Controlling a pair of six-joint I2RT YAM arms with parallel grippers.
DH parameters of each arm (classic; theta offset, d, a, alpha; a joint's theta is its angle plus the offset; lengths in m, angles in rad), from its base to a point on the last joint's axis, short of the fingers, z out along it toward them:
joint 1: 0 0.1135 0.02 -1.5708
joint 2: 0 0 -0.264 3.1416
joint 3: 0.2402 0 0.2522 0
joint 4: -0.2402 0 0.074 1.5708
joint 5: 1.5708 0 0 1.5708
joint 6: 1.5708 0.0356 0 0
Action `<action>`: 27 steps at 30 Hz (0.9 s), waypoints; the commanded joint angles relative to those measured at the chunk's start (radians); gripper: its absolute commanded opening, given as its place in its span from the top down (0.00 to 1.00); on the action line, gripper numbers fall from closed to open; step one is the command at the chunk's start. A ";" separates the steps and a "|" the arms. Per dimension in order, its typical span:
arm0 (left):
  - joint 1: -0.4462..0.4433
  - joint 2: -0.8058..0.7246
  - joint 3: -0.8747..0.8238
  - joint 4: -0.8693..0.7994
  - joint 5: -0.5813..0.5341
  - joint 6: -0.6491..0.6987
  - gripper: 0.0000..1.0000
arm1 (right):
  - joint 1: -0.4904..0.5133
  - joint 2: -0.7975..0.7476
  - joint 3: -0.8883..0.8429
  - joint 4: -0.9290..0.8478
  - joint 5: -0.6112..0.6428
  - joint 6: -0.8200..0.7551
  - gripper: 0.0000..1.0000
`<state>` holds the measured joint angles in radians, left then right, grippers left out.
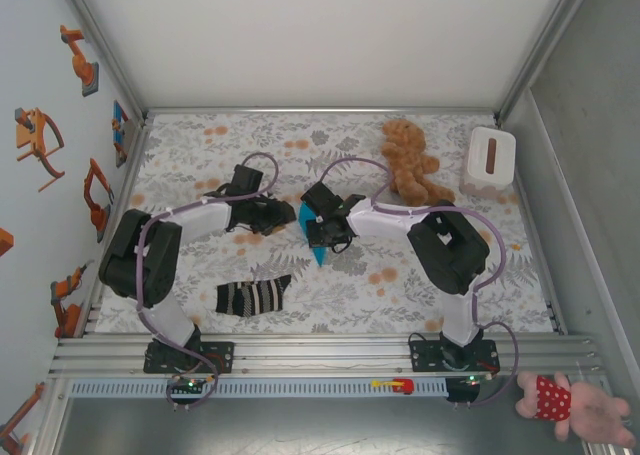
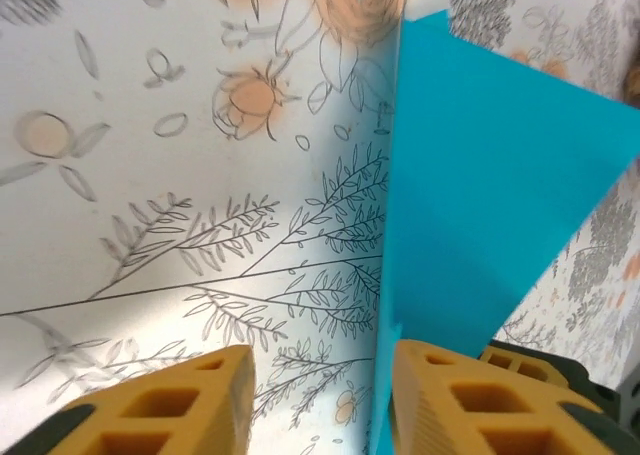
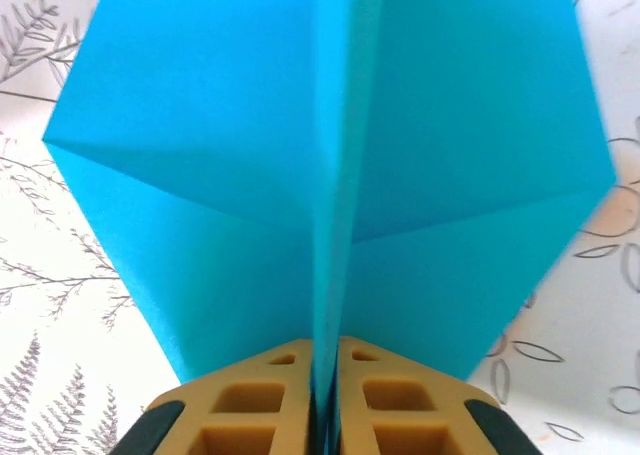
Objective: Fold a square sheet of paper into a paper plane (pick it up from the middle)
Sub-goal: Move the paper plane to the center of the table.
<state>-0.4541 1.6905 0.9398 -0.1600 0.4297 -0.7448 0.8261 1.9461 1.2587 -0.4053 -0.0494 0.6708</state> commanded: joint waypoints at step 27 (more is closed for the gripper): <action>0.131 -0.467 -0.187 -0.292 -0.398 0.071 0.04 | -0.131 0.239 0.428 -0.272 0.151 -0.102 0.94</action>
<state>-0.3313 1.2373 0.7616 -0.4286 0.0448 -0.6930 0.6991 2.1620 1.6478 -0.6186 0.0734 0.5831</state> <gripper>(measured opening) 0.964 0.055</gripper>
